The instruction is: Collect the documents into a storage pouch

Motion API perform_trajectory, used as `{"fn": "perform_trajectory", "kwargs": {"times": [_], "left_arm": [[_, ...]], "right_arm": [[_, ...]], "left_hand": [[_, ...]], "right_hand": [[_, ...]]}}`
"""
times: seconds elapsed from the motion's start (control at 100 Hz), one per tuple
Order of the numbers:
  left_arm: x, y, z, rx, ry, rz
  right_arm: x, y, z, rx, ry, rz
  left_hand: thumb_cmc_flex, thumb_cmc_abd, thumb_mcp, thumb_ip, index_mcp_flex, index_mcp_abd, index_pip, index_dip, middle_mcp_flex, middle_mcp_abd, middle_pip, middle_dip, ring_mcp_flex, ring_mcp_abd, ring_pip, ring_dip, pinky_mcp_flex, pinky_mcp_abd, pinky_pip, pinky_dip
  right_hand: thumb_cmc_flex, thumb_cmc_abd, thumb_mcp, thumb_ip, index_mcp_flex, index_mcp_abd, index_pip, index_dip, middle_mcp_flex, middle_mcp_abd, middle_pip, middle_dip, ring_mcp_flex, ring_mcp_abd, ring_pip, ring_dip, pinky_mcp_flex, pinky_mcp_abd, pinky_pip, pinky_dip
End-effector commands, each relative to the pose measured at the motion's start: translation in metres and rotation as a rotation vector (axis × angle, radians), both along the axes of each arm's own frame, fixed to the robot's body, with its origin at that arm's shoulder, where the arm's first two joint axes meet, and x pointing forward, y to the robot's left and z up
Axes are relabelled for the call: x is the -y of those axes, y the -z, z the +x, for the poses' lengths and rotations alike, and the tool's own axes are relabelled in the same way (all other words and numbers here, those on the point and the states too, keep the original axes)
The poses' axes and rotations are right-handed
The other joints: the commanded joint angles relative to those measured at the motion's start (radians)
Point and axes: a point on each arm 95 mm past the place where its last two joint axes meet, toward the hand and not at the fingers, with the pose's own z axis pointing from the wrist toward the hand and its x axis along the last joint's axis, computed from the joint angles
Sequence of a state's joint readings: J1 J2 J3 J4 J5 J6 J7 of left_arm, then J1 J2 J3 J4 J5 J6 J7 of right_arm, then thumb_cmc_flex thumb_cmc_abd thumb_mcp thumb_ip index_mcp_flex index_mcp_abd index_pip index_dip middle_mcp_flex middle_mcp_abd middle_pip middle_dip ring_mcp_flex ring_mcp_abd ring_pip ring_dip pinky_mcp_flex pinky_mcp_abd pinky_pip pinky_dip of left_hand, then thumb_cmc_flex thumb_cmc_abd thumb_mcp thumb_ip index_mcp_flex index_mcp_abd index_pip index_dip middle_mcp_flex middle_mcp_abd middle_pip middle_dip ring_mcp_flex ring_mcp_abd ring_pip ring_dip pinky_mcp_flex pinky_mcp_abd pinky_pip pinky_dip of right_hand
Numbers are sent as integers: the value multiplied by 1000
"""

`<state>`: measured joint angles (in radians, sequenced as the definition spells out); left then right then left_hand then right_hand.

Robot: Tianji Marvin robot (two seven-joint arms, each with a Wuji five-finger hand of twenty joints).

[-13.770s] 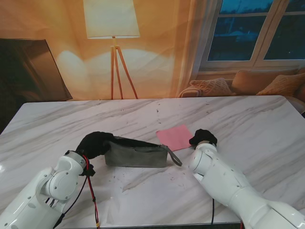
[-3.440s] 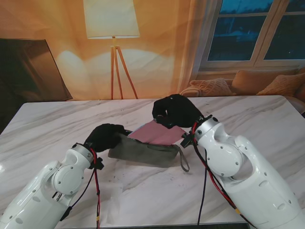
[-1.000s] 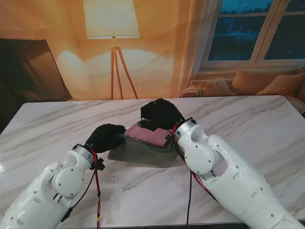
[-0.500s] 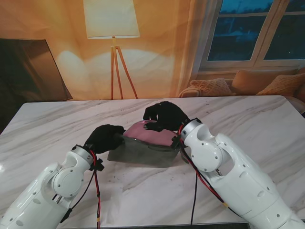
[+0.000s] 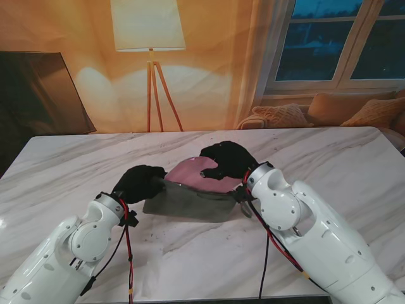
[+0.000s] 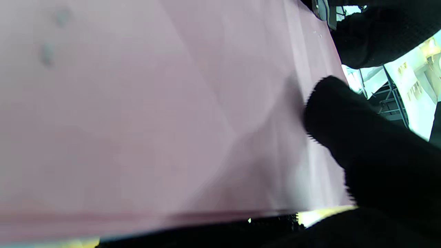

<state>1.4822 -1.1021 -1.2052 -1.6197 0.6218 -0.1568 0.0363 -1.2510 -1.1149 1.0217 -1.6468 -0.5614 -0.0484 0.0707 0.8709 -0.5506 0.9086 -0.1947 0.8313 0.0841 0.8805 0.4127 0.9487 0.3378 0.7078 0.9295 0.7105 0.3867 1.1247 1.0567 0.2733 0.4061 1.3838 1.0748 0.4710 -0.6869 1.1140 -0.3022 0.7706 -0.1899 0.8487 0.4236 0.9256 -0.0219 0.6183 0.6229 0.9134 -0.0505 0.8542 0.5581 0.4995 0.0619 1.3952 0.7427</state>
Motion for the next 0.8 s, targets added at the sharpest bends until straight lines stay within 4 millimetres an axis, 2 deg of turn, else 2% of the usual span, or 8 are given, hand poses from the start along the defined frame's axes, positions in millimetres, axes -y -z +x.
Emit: {"fn": "perform_trajectory", "kwargs": {"times": [0.0, 0.06, 0.18, 0.27, 0.36, 0.53, 0.79], "left_arm": [[3, 1, -1, -10, 2, -5], [3, 1, -1, -12, 3, -5], [3, 2, -1, -17, 4, -2], [3, 3, -1, -19, 4, 3], [3, 3, -2, -18, 3, 5], [1, 3, -2, -13, 1, 9], [0, 3, -3, -20, -2, 17]], "right_arm": [[3, 10, 0, -31, 1, -16], [3, 12, 0, -41, 0, -7], [0, 13, -1, -40, -3, 10], [-1, 11, -1, -23, -14, 11], [-2, 8, 0, 7, -35, -18], [0, -1, 2, 54, -77, -89], [3, -10, 1, 64, -80, -151]], "left_hand": [[24, -1, -8, -6, -7, 24, 5, -7, -2, -30, 0, 11, -4, 24, -1, -17, -24, -72, -16, -26], [22, -1, -11, -7, -10, 25, 2, -9, -2, -32, -1, 11, -4, 24, -1, -17, -23, -73, -16, -26], [13, -7, -13, -2, -15, 29, -2, -10, -4, -32, 2, 12, -2, 19, -1, -18, -20, -74, -15, -27], [17, -10, -8, 1, -17, 28, -1, -8, -2, -34, 3, 13, 2, 17, 2, -18, -15, -74, -12, -27], [23, -11, -6, 0, -16, 26, 1, -7, -2, -36, 1, 13, 0, 16, 1, -18, -15, -75, -12, -28], [23, -11, -5, -3, -16, 23, 2, -6, -1, -37, -3, 15, 0, 16, 1, -19, -17, -76, -13, -30], [12, -12, -5, -2, -20, 23, 0, -8, -8, -37, -7, 16, -7, 16, -3, -21, -22, -78, -15, -33]], "right_hand": [[49, 31, 22, 0, -28, -41, 31, -32, 66, -4, -16, -2, 32, 15, -55, -35, 6, 13, -20, -4], [89, 70, -7, 7, -15, -42, 51, -45, 117, 20, -10, 3, 90, 36, -31, -40, 57, 20, 24, 0], [176, 160, -91, 27, 43, -40, 89, -61, 221, 51, 115, 27, 213, 53, 154, -14, 187, 1, 194, 1], [219, 183, -121, 39, 70, -60, 105, -57, 225, 69, 190, 66, 269, 31, 268, 2, 257, -20, 286, -5], [238, 188, -129, 44, 96, -73, 122, -46, 217, 76, 238, 113, 292, 3, 348, 16, 285, -36, 333, -13], [245, 173, -116, 46, 135, -76, 155, -15, 224, 74, 252, 135, 281, -4, 374, 26, 271, -34, 331, -18], [233, 134, -50, 33, 160, -21, 152, 9, 252, 98, 257, 178, 304, 3, 429, 49, 290, -26, 375, -8]]}}
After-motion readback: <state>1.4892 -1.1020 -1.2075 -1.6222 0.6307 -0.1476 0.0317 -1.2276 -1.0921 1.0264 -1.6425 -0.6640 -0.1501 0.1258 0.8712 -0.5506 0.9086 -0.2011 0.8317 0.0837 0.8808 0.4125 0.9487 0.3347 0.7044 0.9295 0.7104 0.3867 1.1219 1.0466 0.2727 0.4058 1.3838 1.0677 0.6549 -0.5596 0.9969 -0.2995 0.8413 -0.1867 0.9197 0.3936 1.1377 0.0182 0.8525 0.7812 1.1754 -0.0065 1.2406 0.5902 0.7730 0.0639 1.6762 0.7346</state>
